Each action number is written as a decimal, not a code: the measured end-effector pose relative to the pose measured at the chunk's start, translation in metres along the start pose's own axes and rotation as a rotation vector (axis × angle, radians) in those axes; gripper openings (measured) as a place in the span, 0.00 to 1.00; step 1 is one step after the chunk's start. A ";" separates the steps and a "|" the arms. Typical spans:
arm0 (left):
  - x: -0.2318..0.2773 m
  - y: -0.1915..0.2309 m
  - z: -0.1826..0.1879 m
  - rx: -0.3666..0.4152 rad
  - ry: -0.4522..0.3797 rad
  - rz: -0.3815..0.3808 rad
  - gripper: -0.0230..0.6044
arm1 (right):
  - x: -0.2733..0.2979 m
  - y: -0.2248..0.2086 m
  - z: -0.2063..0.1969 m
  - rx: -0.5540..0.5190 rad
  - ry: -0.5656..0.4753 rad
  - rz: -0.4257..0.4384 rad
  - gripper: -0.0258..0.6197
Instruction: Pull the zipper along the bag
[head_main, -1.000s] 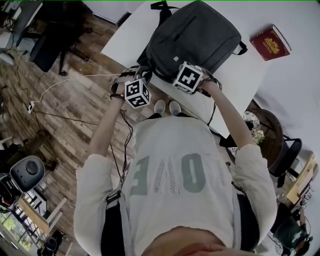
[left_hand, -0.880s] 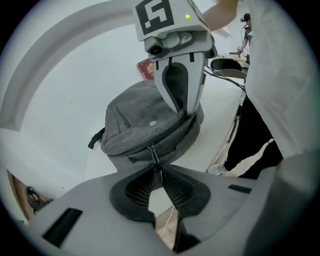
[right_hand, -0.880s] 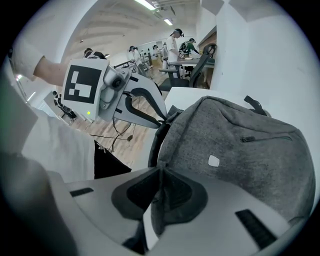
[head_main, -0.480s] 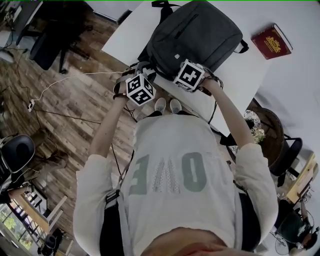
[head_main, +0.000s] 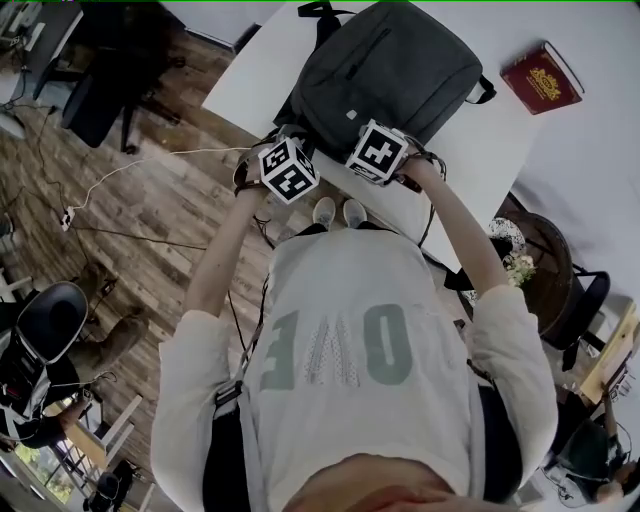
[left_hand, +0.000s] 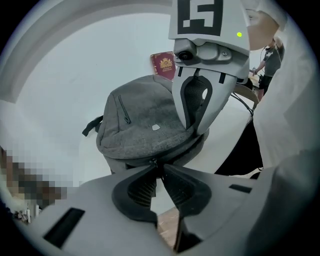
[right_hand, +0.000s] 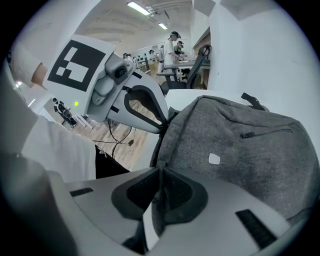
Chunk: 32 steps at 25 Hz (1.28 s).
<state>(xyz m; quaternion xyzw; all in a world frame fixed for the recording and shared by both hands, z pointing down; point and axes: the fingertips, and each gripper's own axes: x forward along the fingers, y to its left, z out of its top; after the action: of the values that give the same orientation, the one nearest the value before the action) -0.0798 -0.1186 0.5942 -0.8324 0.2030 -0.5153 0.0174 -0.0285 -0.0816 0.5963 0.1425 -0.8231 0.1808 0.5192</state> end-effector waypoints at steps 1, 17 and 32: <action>0.000 0.000 0.000 0.011 0.007 -0.009 0.14 | 0.000 0.000 0.000 0.003 -0.003 0.001 0.11; 0.010 0.009 -0.004 0.251 0.110 -0.025 0.09 | 0.002 -0.002 0.001 0.037 -0.011 0.037 0.11; 0.004 0.019 -0.008 0.349 0.069 0.036 0.08 | 0.003 -0.002 0.000 0.018 0.034 0.049 0.11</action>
<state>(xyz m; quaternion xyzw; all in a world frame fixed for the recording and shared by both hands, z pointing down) -0.0908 -0.1359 0.5969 -0.7948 0.1258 -0.5707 0.1637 -0.0287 -0.0831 0.5989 0.1237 -0.8158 0.2033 0.5270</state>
